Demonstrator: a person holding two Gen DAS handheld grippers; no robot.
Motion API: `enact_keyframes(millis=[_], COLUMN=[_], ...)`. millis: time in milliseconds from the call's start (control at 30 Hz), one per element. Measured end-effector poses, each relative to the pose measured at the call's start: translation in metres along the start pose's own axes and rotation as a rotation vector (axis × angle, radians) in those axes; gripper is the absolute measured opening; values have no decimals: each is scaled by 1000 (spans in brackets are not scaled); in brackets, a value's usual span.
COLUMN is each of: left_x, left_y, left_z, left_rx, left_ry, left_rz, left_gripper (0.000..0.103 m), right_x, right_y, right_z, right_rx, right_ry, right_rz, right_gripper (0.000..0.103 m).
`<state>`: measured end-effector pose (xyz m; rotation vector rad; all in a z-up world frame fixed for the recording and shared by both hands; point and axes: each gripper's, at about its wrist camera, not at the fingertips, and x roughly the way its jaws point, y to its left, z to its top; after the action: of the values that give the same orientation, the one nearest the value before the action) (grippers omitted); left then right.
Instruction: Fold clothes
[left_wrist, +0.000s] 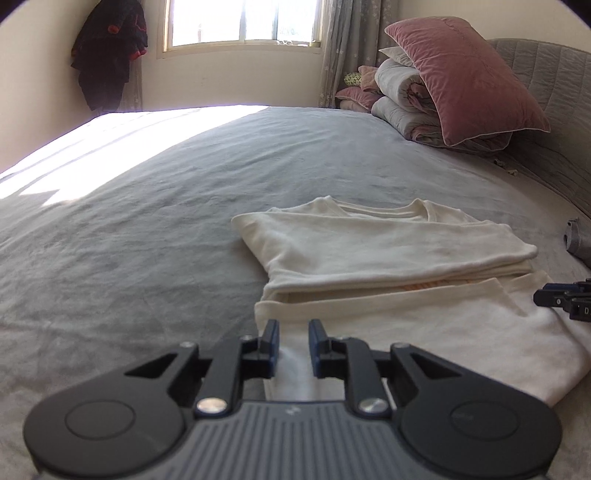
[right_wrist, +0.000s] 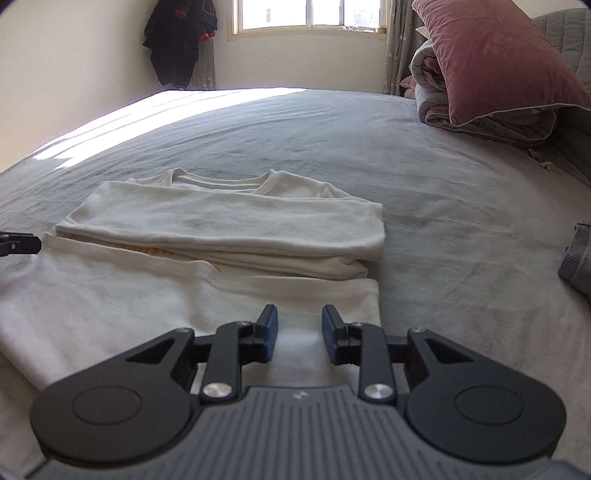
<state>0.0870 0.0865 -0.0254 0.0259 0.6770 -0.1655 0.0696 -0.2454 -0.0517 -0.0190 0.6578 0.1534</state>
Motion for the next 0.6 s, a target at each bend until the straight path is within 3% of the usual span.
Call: enact_keyframes(millis=[67,167,267,333,400,500,533,600], left_x=[7,0,-20,-25,-18,1,7,4], left_y=[4,17,26,29,30,27,26,31], left_z=[-6,-1,7,10,8,-2,-7,-5], left_rx=[19,-46,-103,-137,-173,-175,-158,-175], left_ry=[36,40,-30,-61,-24,80,104,101], left_rz=[52,25,2,-59,-154,-168,-156,-156], left_gripper=[21,21,21,21,20,19,13,8], right_x=[2,-3,-17,-19,-15,-8,-5,-1], right_y=[-7,-15,-17,-14,-16,-19,-20,-22], right_z=[0,7,13,14,12,8,7,5], right_rx=[15,60,72,69,76,87,91,98], right_ry=[4,18,-6,-10,6,29,37,52], right_rz=[-14,-22,1,19,12,1,-3,-10], right_gripper=[28,28,30,31,31,31,31,31])
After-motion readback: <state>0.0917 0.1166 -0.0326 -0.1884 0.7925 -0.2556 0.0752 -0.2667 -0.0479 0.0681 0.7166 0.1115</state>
